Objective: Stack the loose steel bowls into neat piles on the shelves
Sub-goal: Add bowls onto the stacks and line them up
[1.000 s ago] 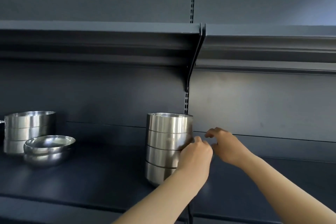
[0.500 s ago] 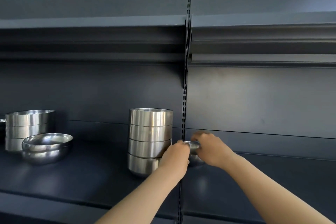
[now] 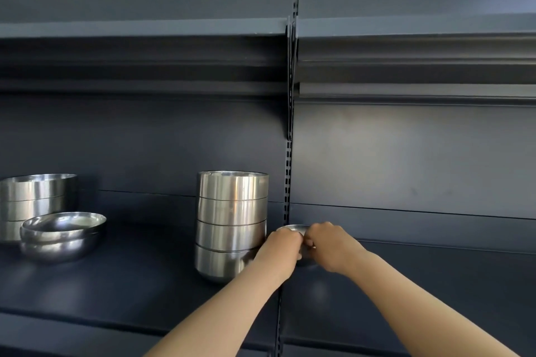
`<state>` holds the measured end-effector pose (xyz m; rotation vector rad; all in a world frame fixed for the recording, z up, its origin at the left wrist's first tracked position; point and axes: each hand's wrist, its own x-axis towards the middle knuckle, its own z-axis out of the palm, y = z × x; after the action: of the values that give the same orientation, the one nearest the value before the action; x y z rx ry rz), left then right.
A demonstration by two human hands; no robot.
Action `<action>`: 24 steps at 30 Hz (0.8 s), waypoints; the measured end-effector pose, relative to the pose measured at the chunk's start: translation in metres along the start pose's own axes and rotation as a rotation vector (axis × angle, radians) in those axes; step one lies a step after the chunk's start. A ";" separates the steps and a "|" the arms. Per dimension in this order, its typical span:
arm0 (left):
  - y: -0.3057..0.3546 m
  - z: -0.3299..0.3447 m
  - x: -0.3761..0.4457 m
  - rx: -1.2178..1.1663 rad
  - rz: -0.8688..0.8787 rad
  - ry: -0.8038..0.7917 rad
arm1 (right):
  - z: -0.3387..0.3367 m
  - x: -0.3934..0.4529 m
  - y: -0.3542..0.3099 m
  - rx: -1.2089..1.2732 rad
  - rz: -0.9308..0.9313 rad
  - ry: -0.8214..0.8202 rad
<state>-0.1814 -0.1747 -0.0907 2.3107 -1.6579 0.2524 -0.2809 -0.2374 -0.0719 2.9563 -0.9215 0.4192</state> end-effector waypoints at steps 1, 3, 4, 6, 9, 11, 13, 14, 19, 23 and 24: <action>0.002 -0.002 -0.003 -0.016 0.021 0.041 | -0.002 -0.003 0.001 -0.009 0.000 0.006; 0.006 -0.009 -0.012 -0.018 0.054 0.056 | -0.010 -0.010 0.002 -0.038 -0.007 0.026; 0.007 -0.012 -0.016 -0.025 0.060 0.054 | -0.015 -0.014 0.001 -0.058 -0.012 0.037; 0.010 -0.027 -0.025 -0.079 0.076 0.091 | -0.027 -0.024 -0.003 -0.099 -0.023 0.054; 0.009 -0.051 -0.048 -0.110 0.134 0.137 | -0.051 -0.044 -0.020 -0.137 -0.039 0.058; 0.008 -0.069 -0.068 -0.111 0.161 0.159 | -0.067 -0.059 -0.036 -0.130 -0.040 0.071; 0.005 -0.086 -0.088 -0.118 0.187 0.166 | -0.082 -0.075 -0.054 -0.114 -0.041 0.080; 0.003 -0.095 -0.100 -0.119 0.197 0.170 | -0.088 -0.084 -0.064 -0.107 -0.046 0.080; -0.028 -0.132 -0.164 -0.090 0.234 0.221 | -0.108 -0.121 -0.121 -0.083 -0.123 0.085; -0.075 -0.157 -0.211 -0.083 0.202 0.277 | -0.108 -0.131 -0.181 -0.040 -0.220 0.124; -0.089 -0.163 -0.222 -0.081 0.185 0.276 | -0.105 -0.130 -0.197 -0.038 -0.241 0.142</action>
<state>-0.1648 0.1041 -0.0163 1.9632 -1.7042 0.5078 -0.2992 0.0077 0.0083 2.9075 -0.5448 0.5838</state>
